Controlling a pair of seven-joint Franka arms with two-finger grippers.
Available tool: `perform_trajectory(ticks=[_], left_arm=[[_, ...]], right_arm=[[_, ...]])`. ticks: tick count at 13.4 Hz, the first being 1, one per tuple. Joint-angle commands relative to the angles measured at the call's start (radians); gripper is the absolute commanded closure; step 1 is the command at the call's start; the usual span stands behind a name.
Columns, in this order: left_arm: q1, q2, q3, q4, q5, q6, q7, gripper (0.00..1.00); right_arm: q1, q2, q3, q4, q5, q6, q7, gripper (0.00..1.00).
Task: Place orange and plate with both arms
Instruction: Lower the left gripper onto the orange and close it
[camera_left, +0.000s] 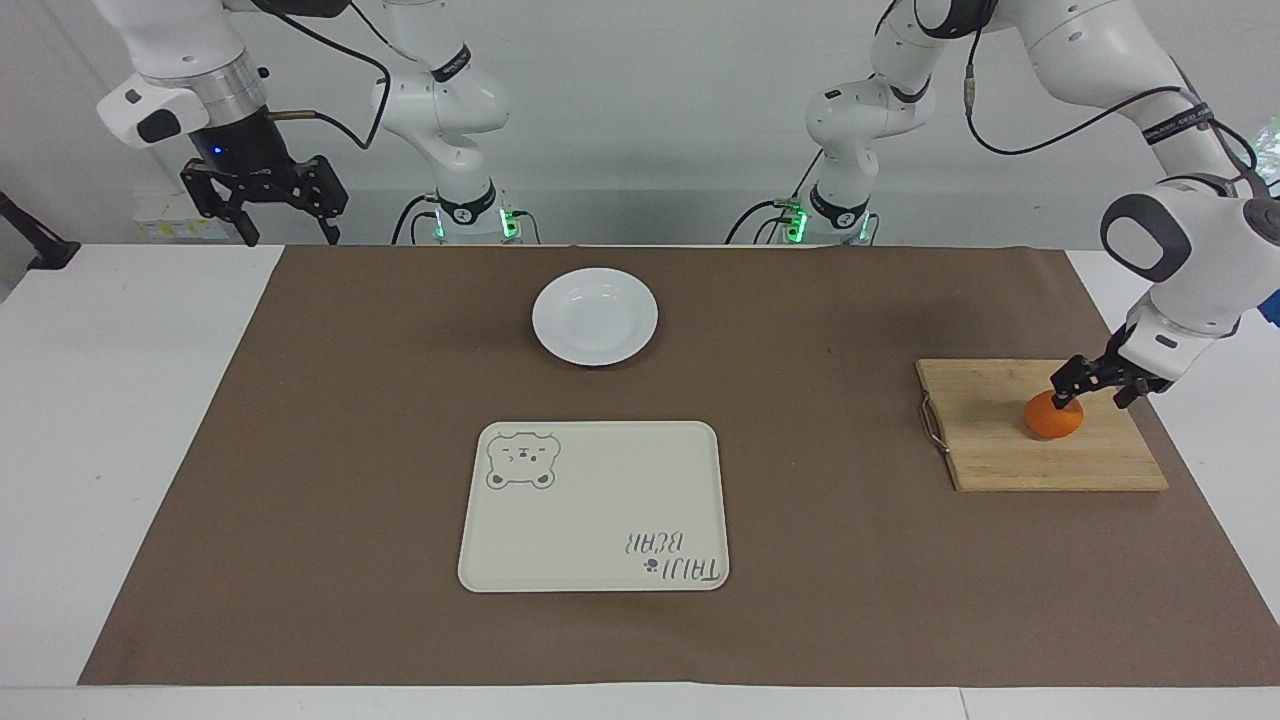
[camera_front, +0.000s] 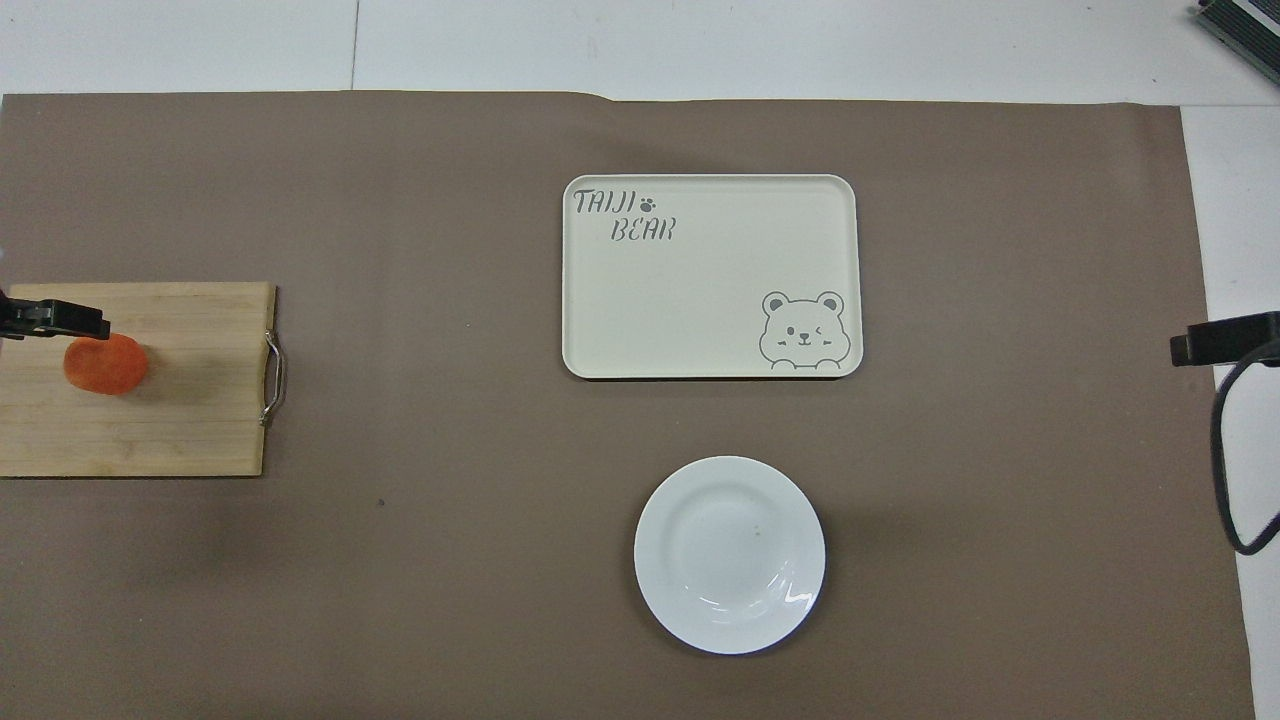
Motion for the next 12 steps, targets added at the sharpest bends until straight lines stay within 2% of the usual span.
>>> perform_trajectory(ticks=[1,4,8,9,11,12], left_arm=[[0.026,0.006,-0.008,-0.056,-0.049,0.071,0.023,0.00],[0.026,0.012,-0.008,-0.112,-0.078,0.118,0.045,0.00],[0.031,0.003,-0.008,-0.142,-0.080,0.112,0.043,0.00],[0.031,0.003,-0.007,-0.141,-0.080,0.109,0.043,0.21],[0.031,0.003,-0.007,-0.132,-0.080,0.101,0.043,0.89],[0.031,0.000,-0.007,-0.127,-0.080,0.099,0.043,1.00]], right_arm=[[-0.001,-0.009,0.005,-0.007,-0.013,-0.008,0.015,0.00],[-0.001,-0.009,0.005,-0.007,-0.013,-0.006,0.015,0.00],[-0.001,-0.009,0.005,-0.007,-0.013,-0.008,0.015,0.00],[-0.001,-0.009,0.005,-0.007,-0.013,-0.006,0.015,0.00],[-0.001,-0.009,0.005,-0.007,-0.013,-0.008,0.015,0.00],[-0.001,-0.009,0.005,-0.007,-0.013,-0.006,0.015,0.00]])
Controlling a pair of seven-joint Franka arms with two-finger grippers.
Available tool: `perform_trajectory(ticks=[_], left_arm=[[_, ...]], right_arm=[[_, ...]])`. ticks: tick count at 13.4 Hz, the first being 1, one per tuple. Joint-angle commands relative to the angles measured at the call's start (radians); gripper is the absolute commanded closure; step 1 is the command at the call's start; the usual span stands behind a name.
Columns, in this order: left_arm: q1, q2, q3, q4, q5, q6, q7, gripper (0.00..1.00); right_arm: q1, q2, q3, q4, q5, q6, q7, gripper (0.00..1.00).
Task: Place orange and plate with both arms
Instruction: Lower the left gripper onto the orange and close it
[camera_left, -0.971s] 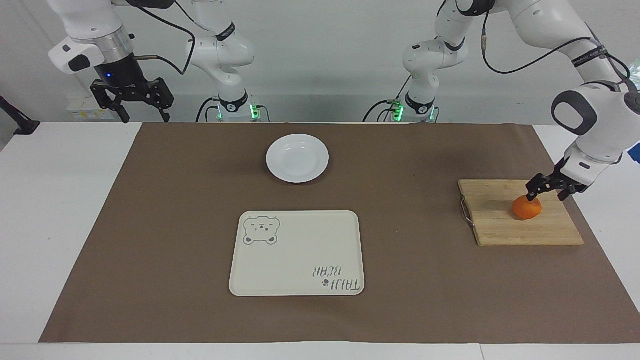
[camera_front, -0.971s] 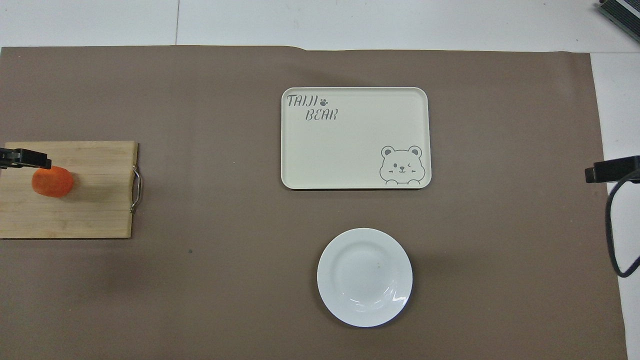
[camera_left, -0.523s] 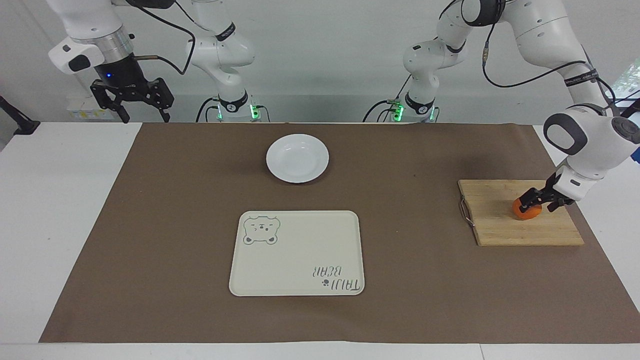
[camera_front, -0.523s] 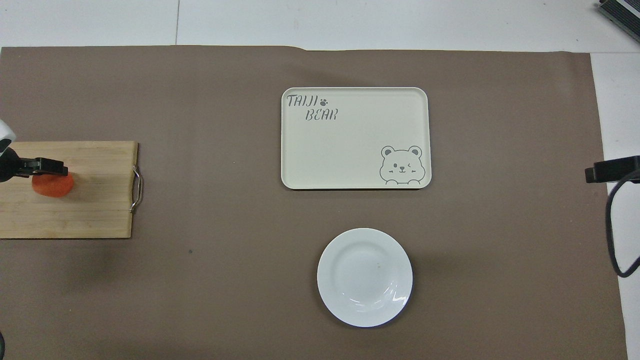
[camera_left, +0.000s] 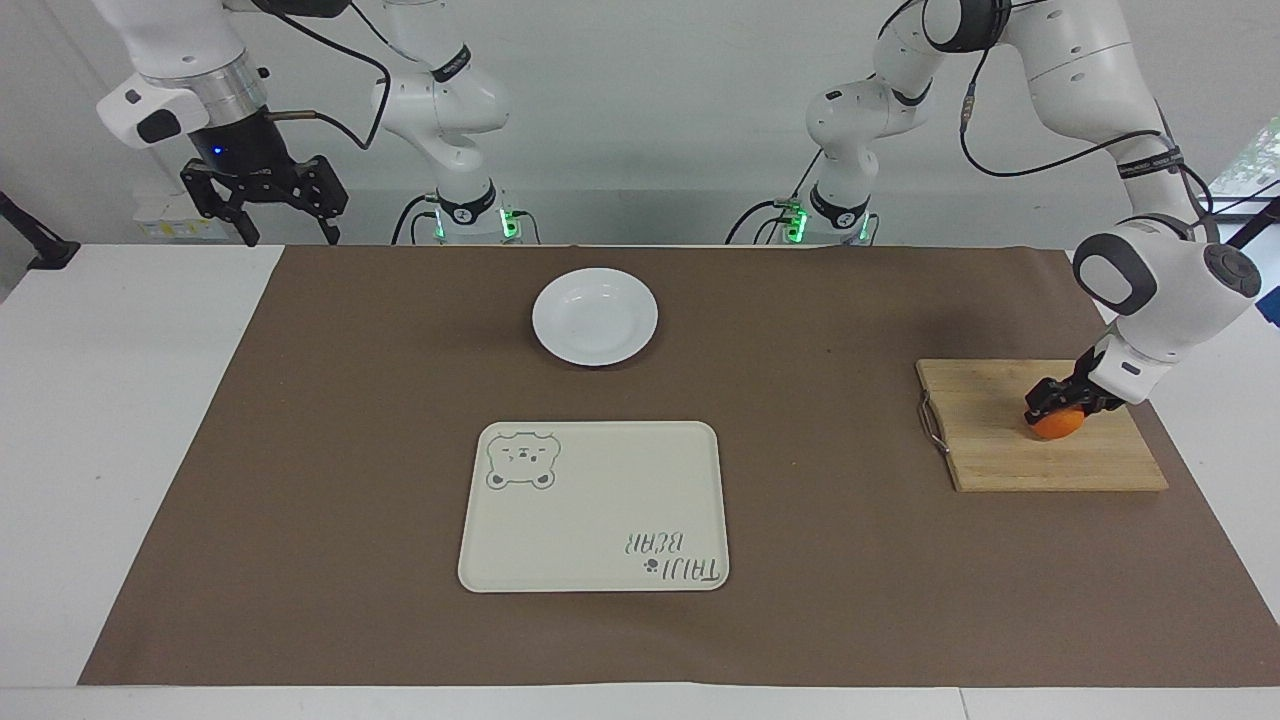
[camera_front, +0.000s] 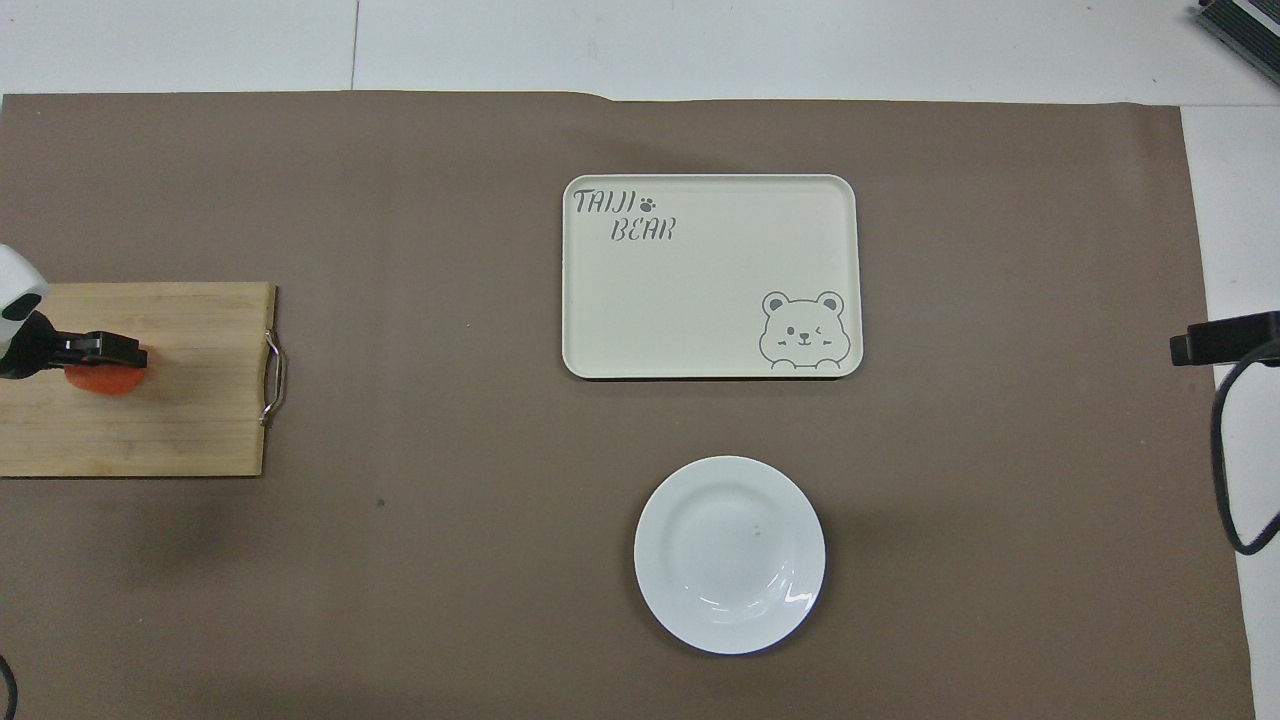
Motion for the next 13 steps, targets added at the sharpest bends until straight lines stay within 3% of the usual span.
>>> perform_trajectory(ticks=[1,5,9,13], left_arm=[[0.010,-0.036,-0.007,-0.014,-0.016,-0.006,0.021,1.00],[-0.041,-0.122,-0.021,0.025,-0.014,-0.086,0.008,1.00],[-0.208,-0.185,-0.020,0.025,-0.014,-0.087,-0.134,1.00],[-0.406,-0.186,-0.021,0.026,-0.014,-0.077,-0.319,1.00]], right_arm=[[-0.001,-0.009,0.005,-0.006,-0.013,-0.008,0.015,0.00],[-0.001,-0.009,0.005,-0.006,-0.013,-0.006,0.013,0.00],[-0.001,-0.009,0.005,-0.006,-0.013,-0.006,0.013,0.00],[-0.001,-0.009,0.005,-0.006,-0.013,-0.006,0.015,0.00]])
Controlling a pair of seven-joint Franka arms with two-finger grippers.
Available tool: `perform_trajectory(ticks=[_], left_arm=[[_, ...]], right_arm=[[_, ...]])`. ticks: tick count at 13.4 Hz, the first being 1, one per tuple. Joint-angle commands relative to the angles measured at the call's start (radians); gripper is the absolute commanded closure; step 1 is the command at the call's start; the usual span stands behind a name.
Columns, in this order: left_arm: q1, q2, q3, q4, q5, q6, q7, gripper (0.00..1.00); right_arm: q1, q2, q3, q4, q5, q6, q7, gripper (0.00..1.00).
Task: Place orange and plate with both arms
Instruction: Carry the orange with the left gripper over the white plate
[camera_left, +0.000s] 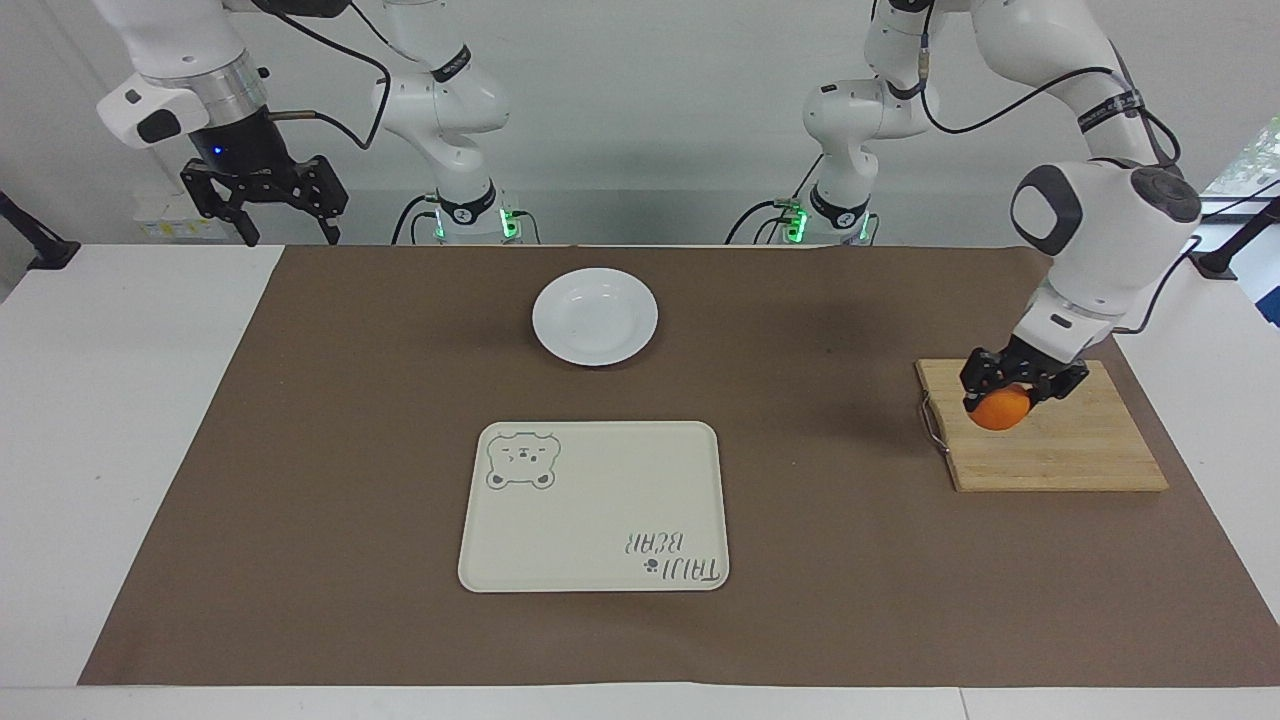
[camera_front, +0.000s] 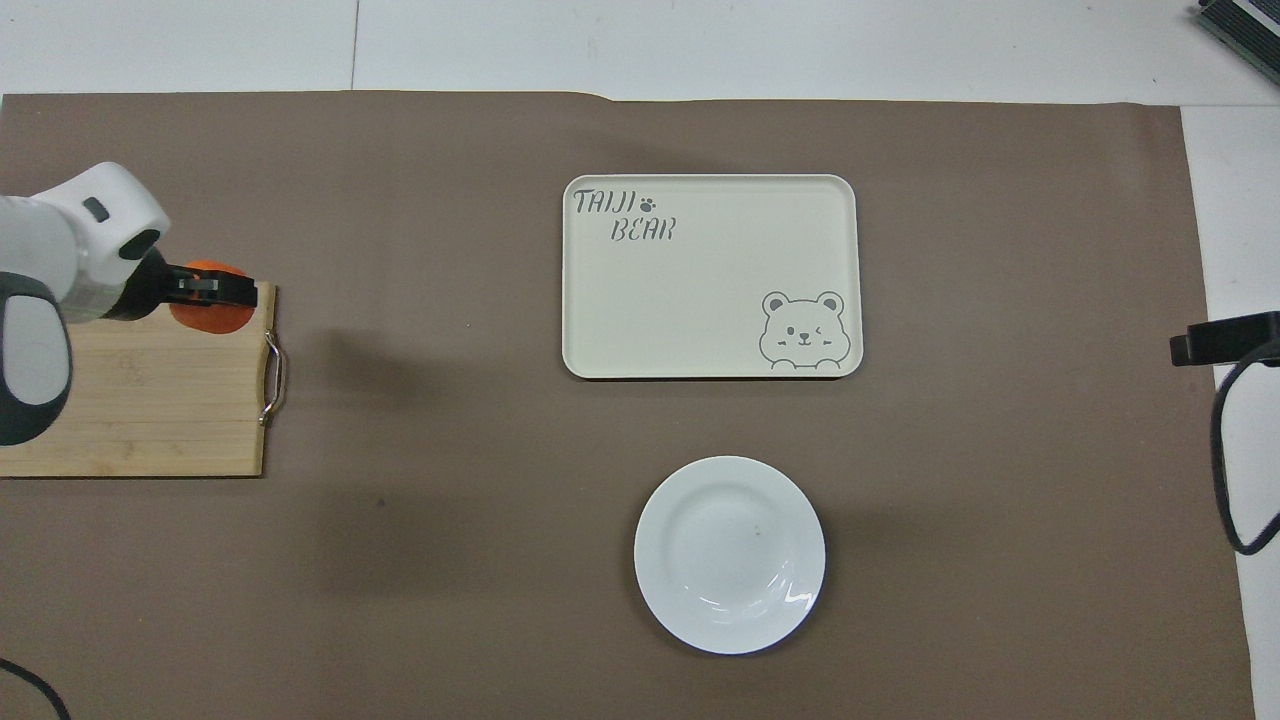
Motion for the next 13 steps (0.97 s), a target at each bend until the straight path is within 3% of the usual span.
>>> perform_trajectory(ticks=[1,5,13], left_arm=[[-0.135,-0.010,0.018,-0.005,-0.005,0.005,-0.100,1.00],[-0.340,-0.010,0.014,0.004,-0.007,0.011,-0.156,1.00],[-0.736,0.060,0.009,-0.026,-0.011,0.101,-0.602,1.00]], right_arm=[[-0.001,-0.009,0.005,-0.006,-0.013,-0.008,0.015,0.00],[-0.001,-0.009,0.005,-0.006,-0.013,-0.008,0.015,0.00],[-0.001,-0.009,0.005,-0.006,-0.013,-0.008,0.013,0.00]])
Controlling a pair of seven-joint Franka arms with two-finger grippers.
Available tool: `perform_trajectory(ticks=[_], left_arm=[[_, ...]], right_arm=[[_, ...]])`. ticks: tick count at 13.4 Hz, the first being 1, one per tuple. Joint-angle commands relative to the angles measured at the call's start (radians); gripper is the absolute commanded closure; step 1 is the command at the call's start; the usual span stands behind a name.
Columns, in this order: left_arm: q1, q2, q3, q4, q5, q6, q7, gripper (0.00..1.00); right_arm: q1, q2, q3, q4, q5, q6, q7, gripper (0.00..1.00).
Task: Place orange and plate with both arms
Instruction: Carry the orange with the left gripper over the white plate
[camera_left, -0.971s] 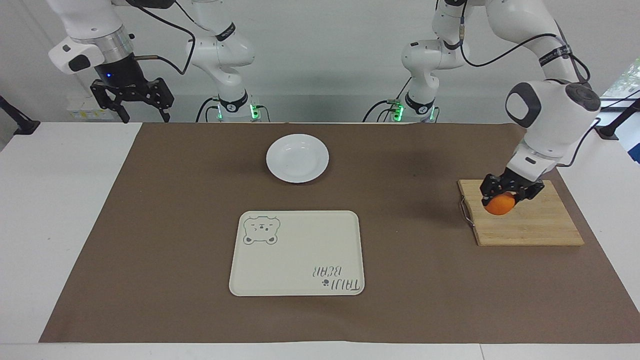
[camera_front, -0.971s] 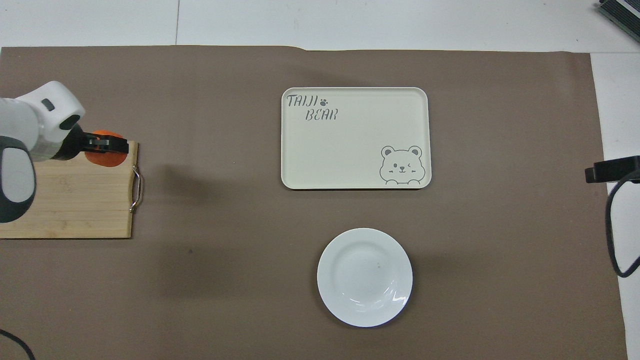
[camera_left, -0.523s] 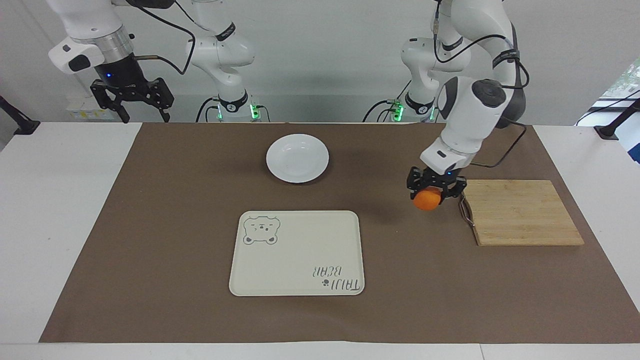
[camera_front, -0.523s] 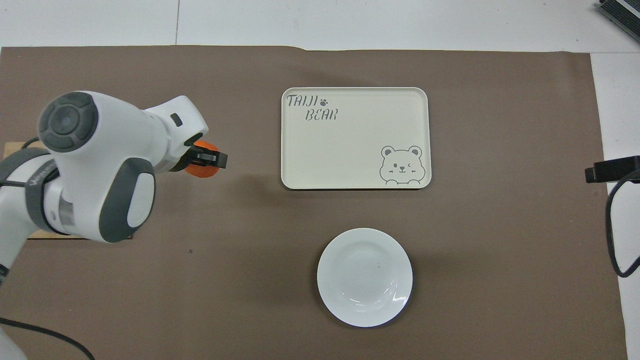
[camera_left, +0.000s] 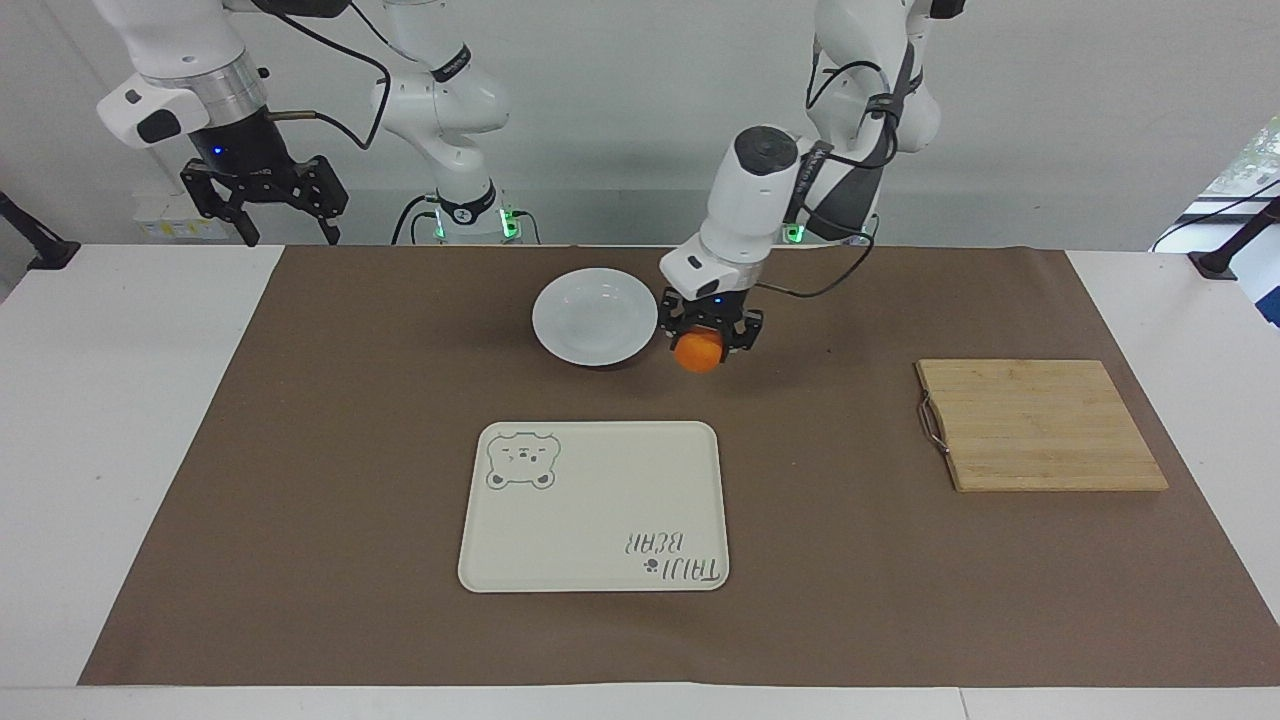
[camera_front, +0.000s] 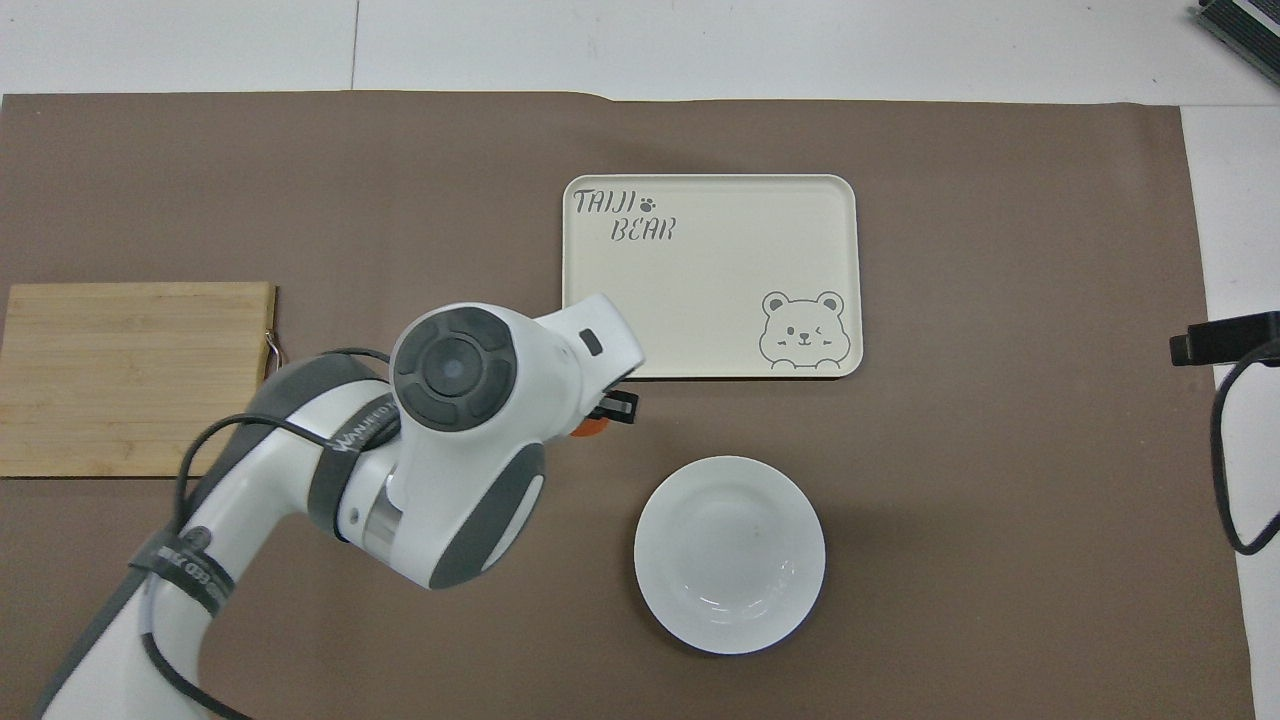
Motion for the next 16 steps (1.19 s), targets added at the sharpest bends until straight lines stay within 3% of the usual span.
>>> perform_trajectory(ticks=[1,9,10,11,12,16], left_arm=[[-0.104,0.019,0.022,-0.033,-0.009,0.075,-0.123,1.00],[-0.224,0.138,0.009,-0.048,-0.064,0.177,-0.136,0.97],[-0.226,0.138,0.009,-0.048,-0.066,0.175,-0.139,0.65],[-0.232,0.138,0.009,-0.048,-0.066,0.174,-0.152,0.25],[-0.233,0.138,0.008,-0.048,-0.067,0.169,-0.160,0.00],[-0.221,0.099,0.009,-0.044,-0.067,0.126,-0.157,0.00]], right_arm=[[-0.001,-0.009,0.005,-0.006,-0.013,-0.006,0.015,0.00],[-0.001,-0.009,0.005,-0.006,-0.013,-0.008,0.015,0.00],[-0.001,-0.009,0.005,-0.006,-0.013,-0.006,0.015,0.00],[-0.001,-0.009,0.005,-0.006,-0.013,-0.008,0.015,0.00],[-0.001,-0.009,0.005,-0.006,-0.013,-0.008,0.015,0.00],[-0.001,-0.009,0.005,-0.006,-0.013,-0.006,0.015,0.00]])
